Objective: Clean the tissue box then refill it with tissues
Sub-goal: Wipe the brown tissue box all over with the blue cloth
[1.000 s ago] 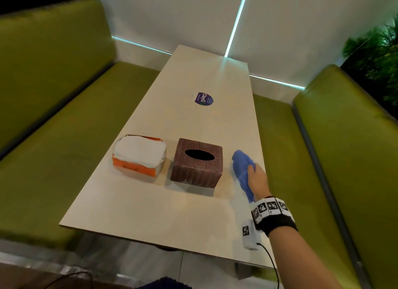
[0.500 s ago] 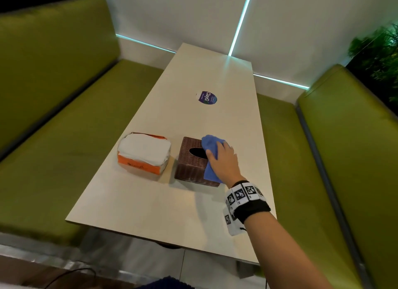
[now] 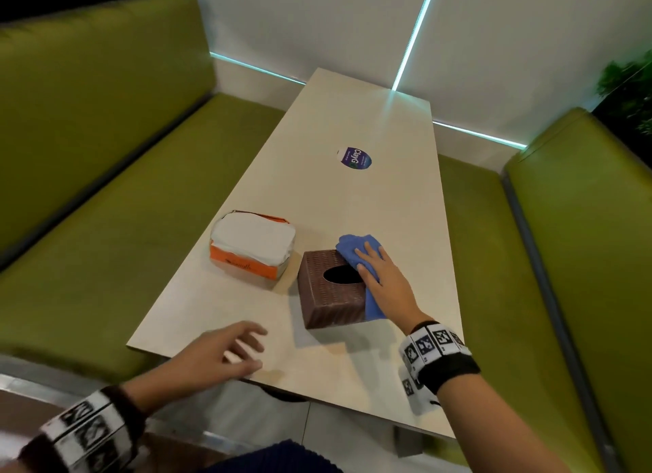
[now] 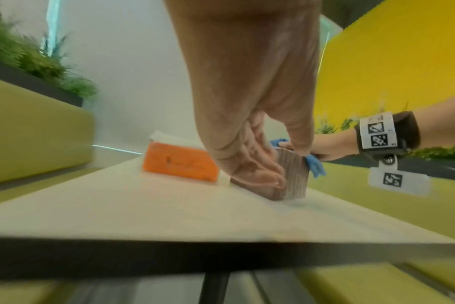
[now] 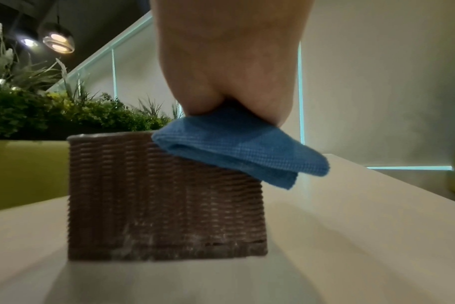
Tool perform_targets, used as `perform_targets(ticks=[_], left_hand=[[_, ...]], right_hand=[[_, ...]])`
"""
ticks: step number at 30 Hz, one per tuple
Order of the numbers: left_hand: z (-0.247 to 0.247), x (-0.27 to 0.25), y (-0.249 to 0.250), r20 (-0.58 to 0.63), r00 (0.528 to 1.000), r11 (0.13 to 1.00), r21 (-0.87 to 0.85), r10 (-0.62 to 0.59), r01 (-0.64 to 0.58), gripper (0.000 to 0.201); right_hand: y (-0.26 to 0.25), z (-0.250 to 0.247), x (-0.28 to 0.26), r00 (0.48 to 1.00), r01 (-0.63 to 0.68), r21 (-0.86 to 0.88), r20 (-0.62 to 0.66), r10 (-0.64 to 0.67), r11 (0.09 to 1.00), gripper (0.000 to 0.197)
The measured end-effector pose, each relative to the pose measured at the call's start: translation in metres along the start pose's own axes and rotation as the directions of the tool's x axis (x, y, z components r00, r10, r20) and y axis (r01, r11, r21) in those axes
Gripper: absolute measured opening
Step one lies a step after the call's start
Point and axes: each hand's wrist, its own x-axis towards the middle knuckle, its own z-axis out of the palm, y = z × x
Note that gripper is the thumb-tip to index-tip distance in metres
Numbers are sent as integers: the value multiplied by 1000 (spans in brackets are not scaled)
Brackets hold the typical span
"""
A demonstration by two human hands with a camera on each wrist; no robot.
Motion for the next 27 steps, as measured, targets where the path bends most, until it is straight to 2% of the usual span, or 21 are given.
perform_targets(ticks=[3,5,7,8,9,11,12,15,17,18,21,23,25,27], left_hand=[[8,42,27,10,999,999,-13,44,-44,92],[16,68,37,22,995,995,-15,96,-96,118],[24,90,38,-6,996,996,28,89,-88,141],[27,101,34,-35,997,997,38,73,-72,149],[29,108,32,-74,995,998,30,65,-63,154],[31,118,28,-119,991,998,-24,55,-59,155],[31,121,27,-131,989,996,-47,65,-71,151],[33,126,23,-196,971,989,-31,139,-148,137],[37,130,21,-236,955,983,-11,177,-185,133],[39,131,20,-244,949,979,-6,197,-205,132],[43,131,20,-233,944,972,9,232,-237,129],[43,131,17,-249,939,969,-1,239,-247,125],[41,132,14,-258,938,969,-21,232,-246,119],[42,133,15,-254,940,970,-29,227,-242,116]], right_hand=[[-16,-20,-5,989,-105,332,-64,134,937,38],[-27,-33,-5,969,-92,451,-164,184,888,30],[-34,-38,-3,964,-34,451,-221,149,892,24],[-34,-36,-2,976,-13,413,-192,101,910,21],[-33,-31,0,991,-5,332,-125,49,943,30],[-24,-13,1,999,-15,97,43,11,995,52],[-19,-4,1,997,-28,-14,66,29,1000,58],[-22,12,0,997,-65,-243,-48,55,968,54],[-36,22,-2,999,-35,-380,-45,20,924,51],[-44,30,-5,999,31,-430,-7,-37,902,52],[-61,47,-11,965,260,-386,138,-223,885,50],[-53,39,-4,947,313,-334,177,-267,889,49],[-37,22,4,970,242,-331,106,-219,912,46],[-25,8,9,995,51,-324,-65,-76,945,44]])
